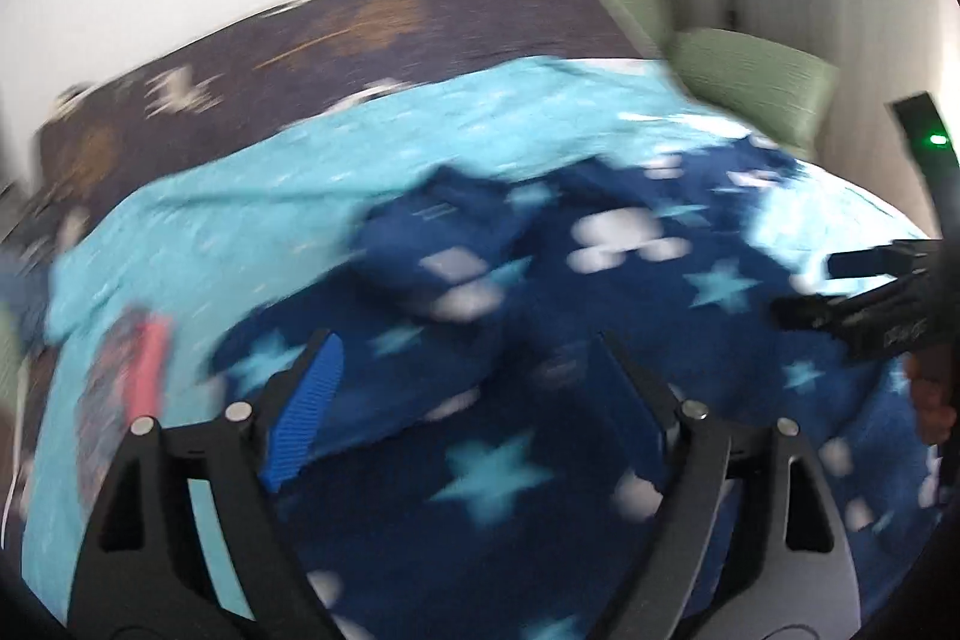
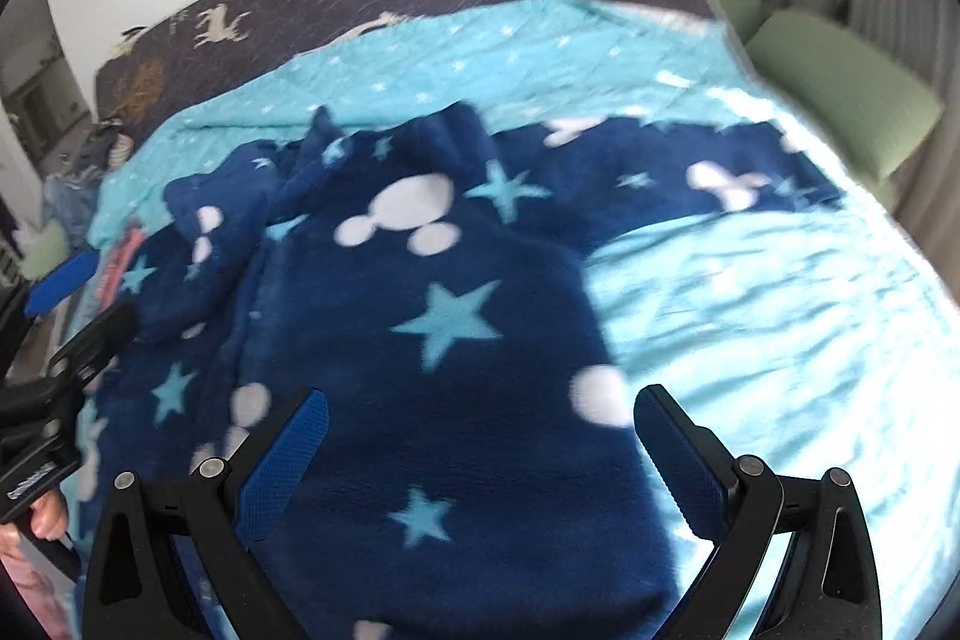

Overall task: Fold small clothes
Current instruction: 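Grasp the sleeve nearest the left gripper and fold it across the body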

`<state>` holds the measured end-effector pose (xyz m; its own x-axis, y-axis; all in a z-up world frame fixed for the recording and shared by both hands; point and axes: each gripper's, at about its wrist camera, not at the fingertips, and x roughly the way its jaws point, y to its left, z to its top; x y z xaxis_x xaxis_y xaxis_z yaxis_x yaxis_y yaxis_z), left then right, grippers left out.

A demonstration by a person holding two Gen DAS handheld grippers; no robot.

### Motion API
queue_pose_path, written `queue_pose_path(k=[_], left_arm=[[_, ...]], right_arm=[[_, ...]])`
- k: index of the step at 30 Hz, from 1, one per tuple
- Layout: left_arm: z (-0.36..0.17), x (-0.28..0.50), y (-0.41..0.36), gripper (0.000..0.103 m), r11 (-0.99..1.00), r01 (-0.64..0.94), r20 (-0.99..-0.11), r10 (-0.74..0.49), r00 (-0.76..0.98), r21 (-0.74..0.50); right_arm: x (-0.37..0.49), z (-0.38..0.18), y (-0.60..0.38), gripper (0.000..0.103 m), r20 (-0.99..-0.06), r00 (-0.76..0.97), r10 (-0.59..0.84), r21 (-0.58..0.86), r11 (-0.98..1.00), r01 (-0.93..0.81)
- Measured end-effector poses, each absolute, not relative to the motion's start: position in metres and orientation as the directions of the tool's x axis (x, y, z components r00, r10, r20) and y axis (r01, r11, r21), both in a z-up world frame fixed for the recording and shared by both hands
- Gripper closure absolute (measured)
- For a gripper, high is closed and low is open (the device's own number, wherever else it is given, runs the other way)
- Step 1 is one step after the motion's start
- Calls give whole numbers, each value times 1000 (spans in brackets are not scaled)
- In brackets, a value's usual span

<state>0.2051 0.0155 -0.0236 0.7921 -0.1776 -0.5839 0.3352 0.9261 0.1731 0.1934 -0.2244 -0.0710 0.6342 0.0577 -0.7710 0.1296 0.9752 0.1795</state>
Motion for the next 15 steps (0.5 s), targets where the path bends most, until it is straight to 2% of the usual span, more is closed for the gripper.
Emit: queue_pose_path(k=[3,7,11,15], left_arm=[[-37,208,69,19,976,166,-594,-51,803,141],[-59,221,118,19,999,20,-652,5,758,31],[-92,238,127,19,1000,3,-745,3,667,6],[-112,252,127,19,1000,-23,-794,17,608,4]], right_arm=[[206,-64,-197,0,-754,655,53,120,991,58],[239,-52,-131,0,-719,693,49,-21,995,-93],[291,-56,-59,0,-736,677,14,-131,978,-162],[340,-81,-13,0,-751,652,-107,-266,952,-150]])
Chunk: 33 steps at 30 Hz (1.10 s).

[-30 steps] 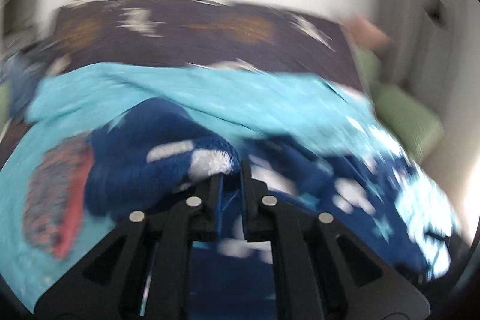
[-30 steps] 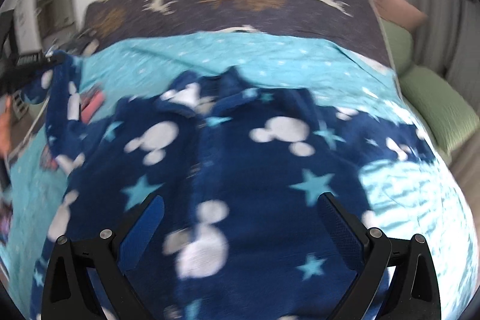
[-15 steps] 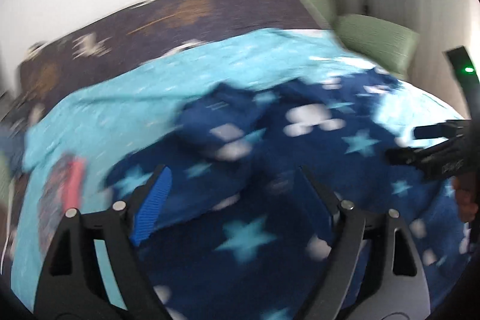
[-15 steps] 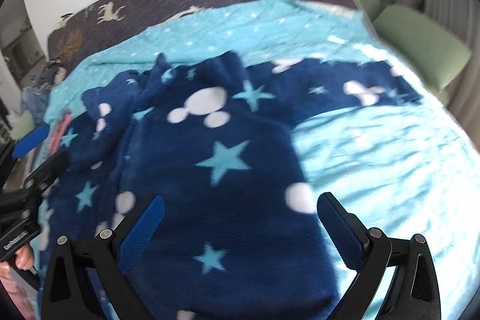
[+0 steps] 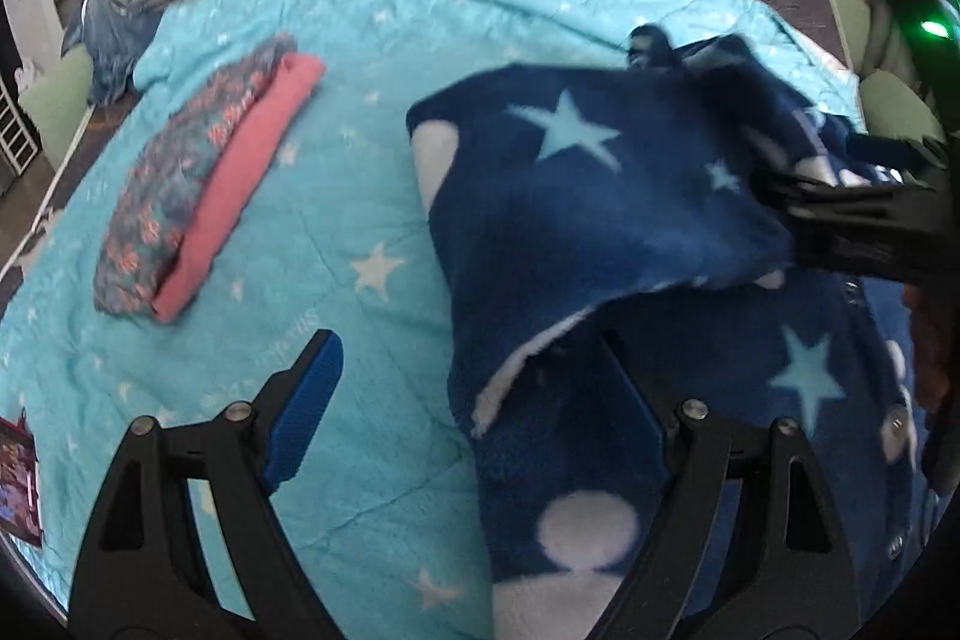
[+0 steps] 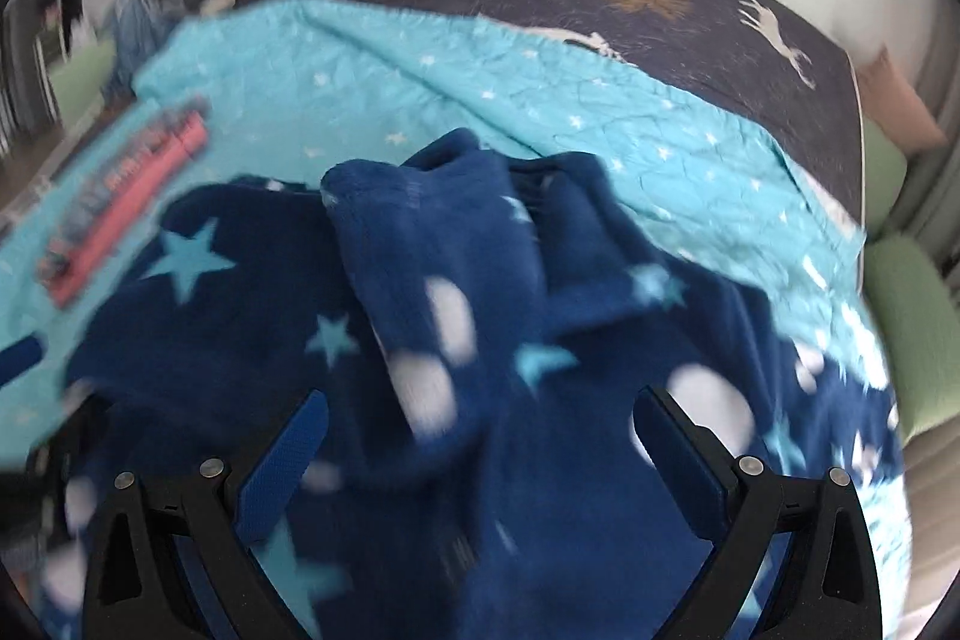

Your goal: Fold small clothes

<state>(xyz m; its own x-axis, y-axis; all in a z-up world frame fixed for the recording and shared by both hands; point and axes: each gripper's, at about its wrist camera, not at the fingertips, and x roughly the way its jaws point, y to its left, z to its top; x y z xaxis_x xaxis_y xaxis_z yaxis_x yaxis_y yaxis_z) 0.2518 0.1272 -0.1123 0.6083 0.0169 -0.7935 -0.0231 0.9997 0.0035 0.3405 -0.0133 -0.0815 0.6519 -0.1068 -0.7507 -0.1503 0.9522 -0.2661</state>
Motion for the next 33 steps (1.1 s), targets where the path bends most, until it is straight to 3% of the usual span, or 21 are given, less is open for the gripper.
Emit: queue_pose_path(k=[2,3,4,5,7,10,13,17,21,24,26,29,31,32,33], left_arm=[[-116,258,130,19,999,-40,-801,31,598,9],[-117,260,131,19,999,-46,-805,35,593,10],[-118,262,132,18,999,-48,-806,27,591,-2],[-117,261,135,18,999,-53,-804,26,594,-7],[-115,259,137,17,998,-66,-794,38,607,-2],[-113,254,137,15,997,-79,-779,53,625,5],[-108,247,125,15,994,-75,-749,105,654,74],[-111,242,109,15,981,-57,-735,176,655,184],[-109,237,118,15,987,-59,-751,153,642,151],[-107,236,124,15,990,-70,-756,137,641,120],[-107,236,123,15,990,-74,-755,141,640,122],[-109,237,117,15,985,-73,-751,166,638,156],[-109,237,115,15,983,-71,-750,177,637,171],[-108,236,115,15,983,-71,-748,177,640,171],[-107,235,117,15,983,-71,-745,175,644,169]], right_arm=[[362,-96,-4,5,-745,643,-179,-324,939,-115],[367,-98,-5,16,-740,644,-193,-331,938,-100],[372,-96,-9,63,-743,644,-182,-310,946,-91],[374,-87,-27,88,-771,629,-96,-190,978,-83],[366,-65,-75,94,-763,644,50,53,998,-15],[341,-42,-149,94,-695,702,157,284,957,68],[313,-53,-233,94,-652,713,257,497,855,147],[300,-108,-280,85,-741,599,303,528,814,241],[279,-124,-298,84,-715,603,353,579,782,230],[270,-112,-302,65,-713,608,349,566,798,207],[270,-105,-300,39,-698,619,359,578,793,192],[273,-104,-300,29,-679,624,387,611,769,188],[287,-110,-289,29,-713,584,389,588,785,194],[295,-113,-281,37,-751,553,362,536,822,190],[296,-112,-276,58,-765,550,336,504,844,185]])
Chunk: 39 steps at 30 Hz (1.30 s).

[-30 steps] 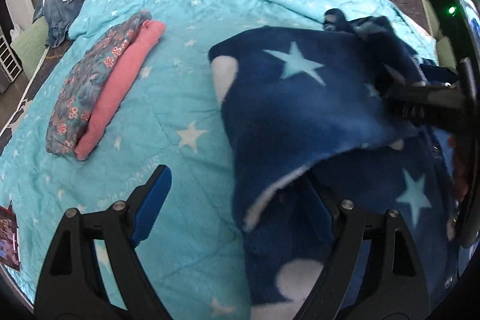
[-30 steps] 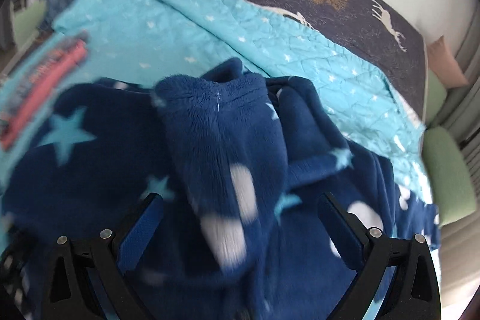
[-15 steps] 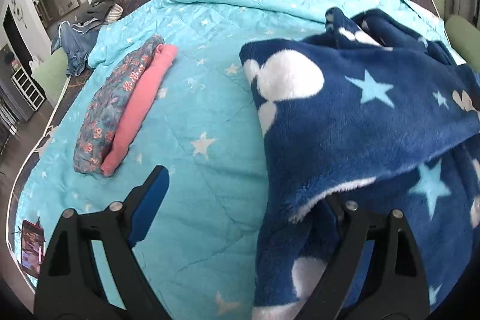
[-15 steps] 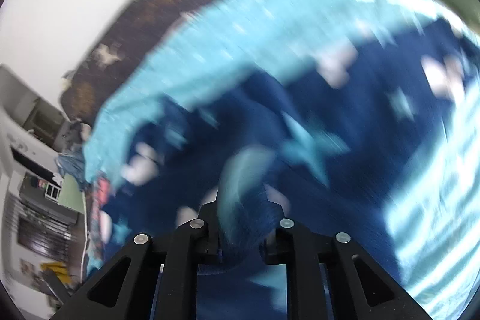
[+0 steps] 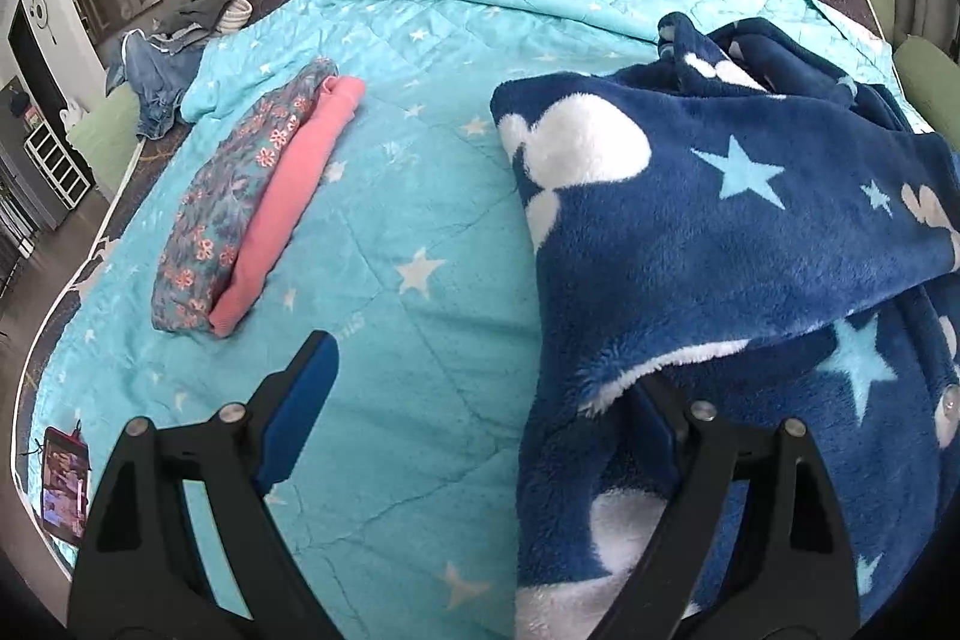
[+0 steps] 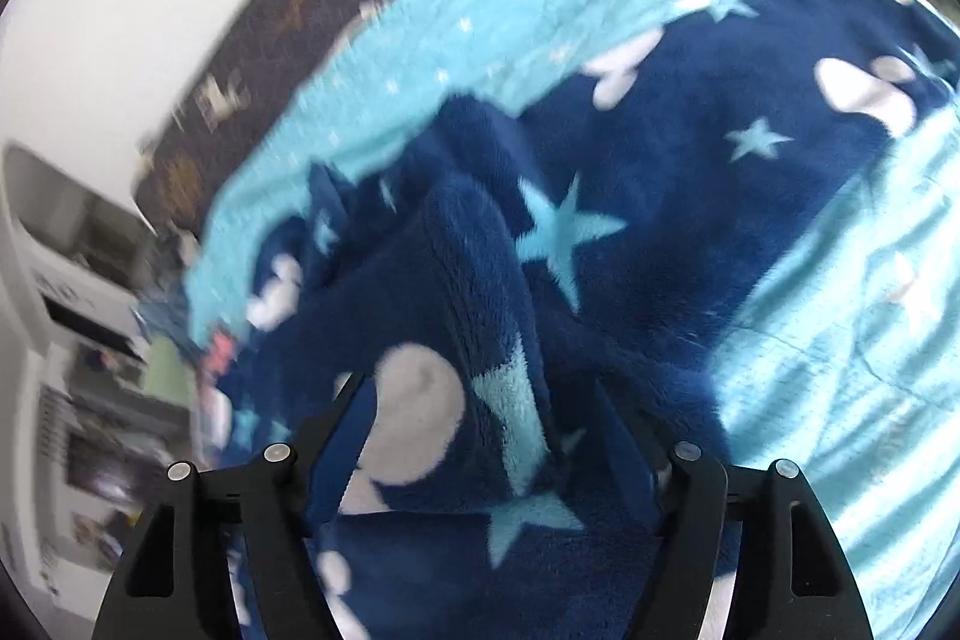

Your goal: Fold small clothes

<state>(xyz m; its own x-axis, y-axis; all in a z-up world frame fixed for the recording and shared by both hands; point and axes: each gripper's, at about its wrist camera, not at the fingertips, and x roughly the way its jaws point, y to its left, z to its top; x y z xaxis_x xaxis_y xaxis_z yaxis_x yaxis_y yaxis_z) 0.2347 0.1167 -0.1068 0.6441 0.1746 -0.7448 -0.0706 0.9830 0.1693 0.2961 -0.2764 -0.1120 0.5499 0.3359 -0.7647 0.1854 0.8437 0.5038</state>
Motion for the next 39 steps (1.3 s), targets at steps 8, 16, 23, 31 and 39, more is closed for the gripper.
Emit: queue_pose_path(k=[8,16,23,31,39], left_arm=[[-116,225,126,14,982,-71,-750,181,636,177],[-79,196,118,15,988,-27,-704,126,699,150],[-45,226,75,20,980,147,-676,-198,710,-133],[-121,272,99,20,990,-36,-820,-95,564,-139],[-73,258,54,20,986,114,-728,-167,664,-122]], right_arm=[[283,-82,-278,94,-784,619,32,193,962,194],[253,-77,-293,91,-749,637,182,332,935,124],[278,-76,-224,88,-730,561,390,423,903,-76],[286,-122,-242,90,-772,498,395,464,885,19],[247,-93,-367,71,-665,671,327,603,766,224]])
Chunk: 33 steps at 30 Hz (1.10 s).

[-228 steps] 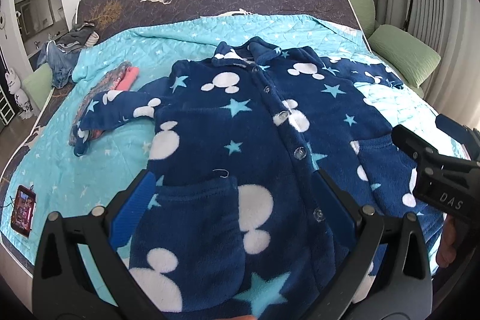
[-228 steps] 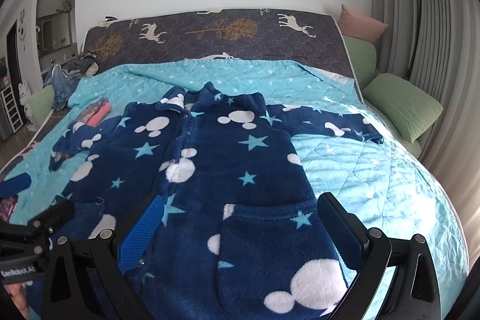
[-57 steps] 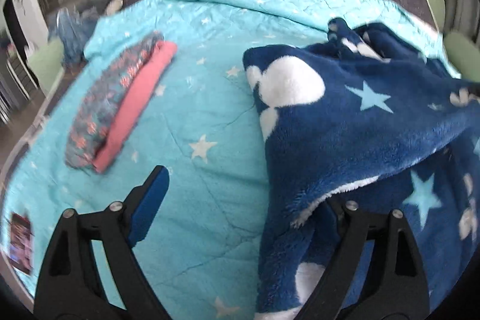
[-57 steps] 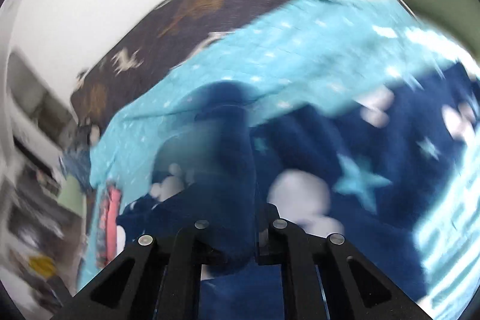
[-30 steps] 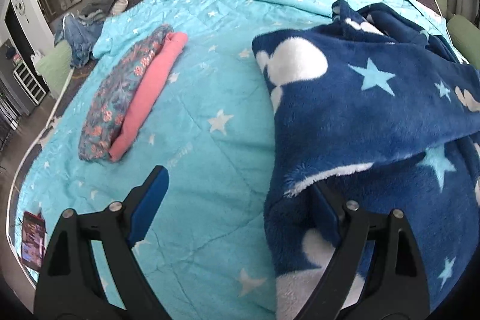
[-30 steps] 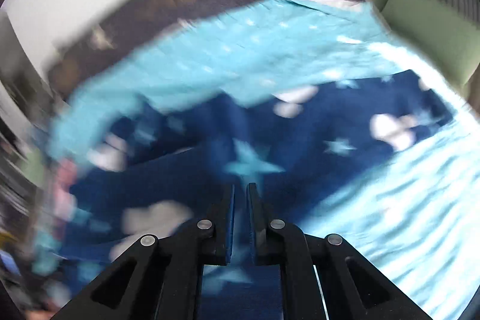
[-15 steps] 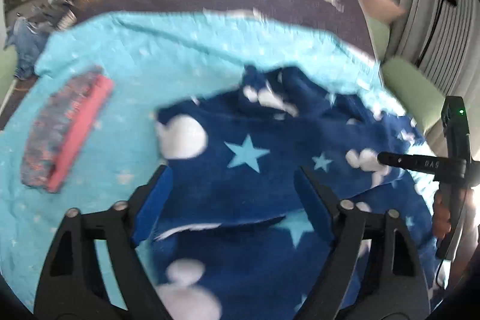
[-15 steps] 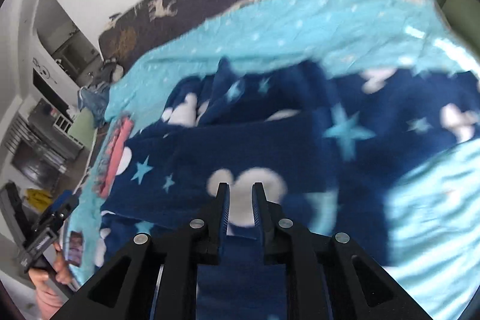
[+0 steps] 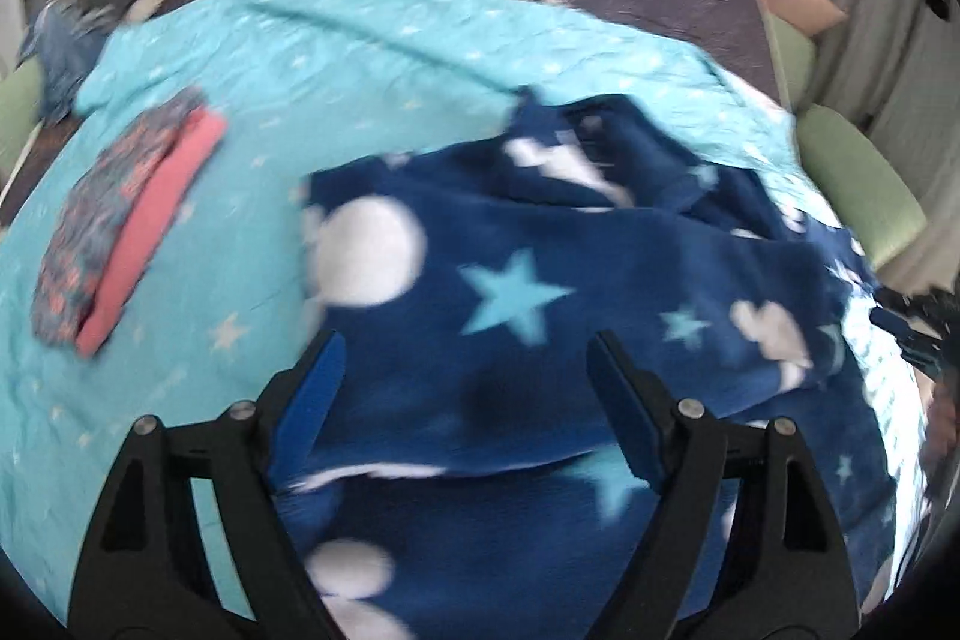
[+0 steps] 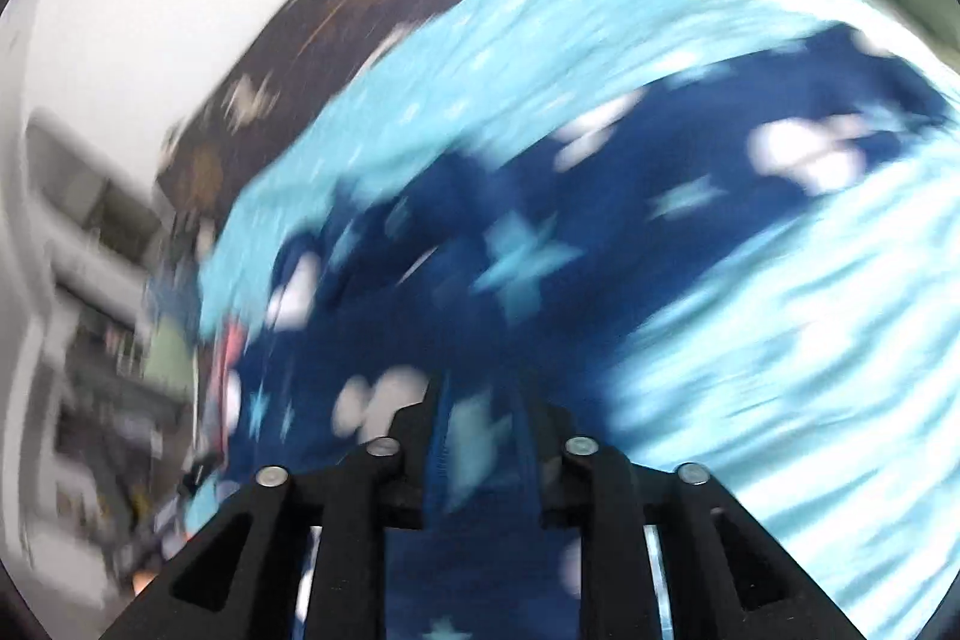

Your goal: Fold small clothes

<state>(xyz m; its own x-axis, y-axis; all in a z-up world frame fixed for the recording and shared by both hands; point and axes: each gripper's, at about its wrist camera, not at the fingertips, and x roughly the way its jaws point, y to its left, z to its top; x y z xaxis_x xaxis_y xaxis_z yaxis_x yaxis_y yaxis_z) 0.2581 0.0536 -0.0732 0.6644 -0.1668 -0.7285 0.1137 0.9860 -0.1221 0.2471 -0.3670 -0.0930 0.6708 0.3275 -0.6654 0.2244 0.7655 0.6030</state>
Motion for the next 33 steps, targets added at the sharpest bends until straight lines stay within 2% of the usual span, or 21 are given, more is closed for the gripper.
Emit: queue_pose_path(k=[1,4,6,8,9,14,20,23,24,26,27,30,33], left_arm=[[-74,260,48,20,987,125,-732,-161,662,-104],[-107,275,31,20,994,107,-784,-57,618,12],[-126,281,33,18,996,95,-804,-59,592,-3],[-121,279,33,18,995,99,-793,-66,606,-7],[-119,279,34,18,995,103,-795,-71,603,-10],[-98,264,51,18,990,83,-775,-139,616,-111],[-98,255,73,18,961,62,-768,-255,587,-271],[-107,259,69,18,963,82,-780,-258,570,-258],[-110,260,67,18,965,90,-781,-251,571,-245],[-116,262,60,16,972,103,-787,-231,572,-210],[-117,262,56,15,975,108,-789,-219,575,-192],[-117,258,50,14,981,126,-787,-196,585,-151],[-115,257,57,14,975,120,-776,-222,590,-187]], right_arm=[[244,-97,-388,64,-659,687,307,630,724,280],[232,-117,-450,61,-626,725,286,717,577,391],[228,-132,-482,56,-609,745,271,753,494,436],[228,-146,-510,41,-602,759,248,771,428,472],[229,-149,-521,40,-602,764,232,773,406,486],[248,-171,-573,35,-604,789,116,779,295,553],[274,-186,-606,35,-560,826,61,821,179,543],[291,-184,-616,35,-562,825,59,820,173,546],[297,-183,-616,39,-562,824,67,820,177,545],[309,-178,-617,87,-557,826,87,820,217,530],[316,-169,-613,96,-559,824,95,813,261,521],[320,-140,-598,97,-549,834,59,789,366,493],[326,-102,-573,97,-476,872,109,807,447,385]])
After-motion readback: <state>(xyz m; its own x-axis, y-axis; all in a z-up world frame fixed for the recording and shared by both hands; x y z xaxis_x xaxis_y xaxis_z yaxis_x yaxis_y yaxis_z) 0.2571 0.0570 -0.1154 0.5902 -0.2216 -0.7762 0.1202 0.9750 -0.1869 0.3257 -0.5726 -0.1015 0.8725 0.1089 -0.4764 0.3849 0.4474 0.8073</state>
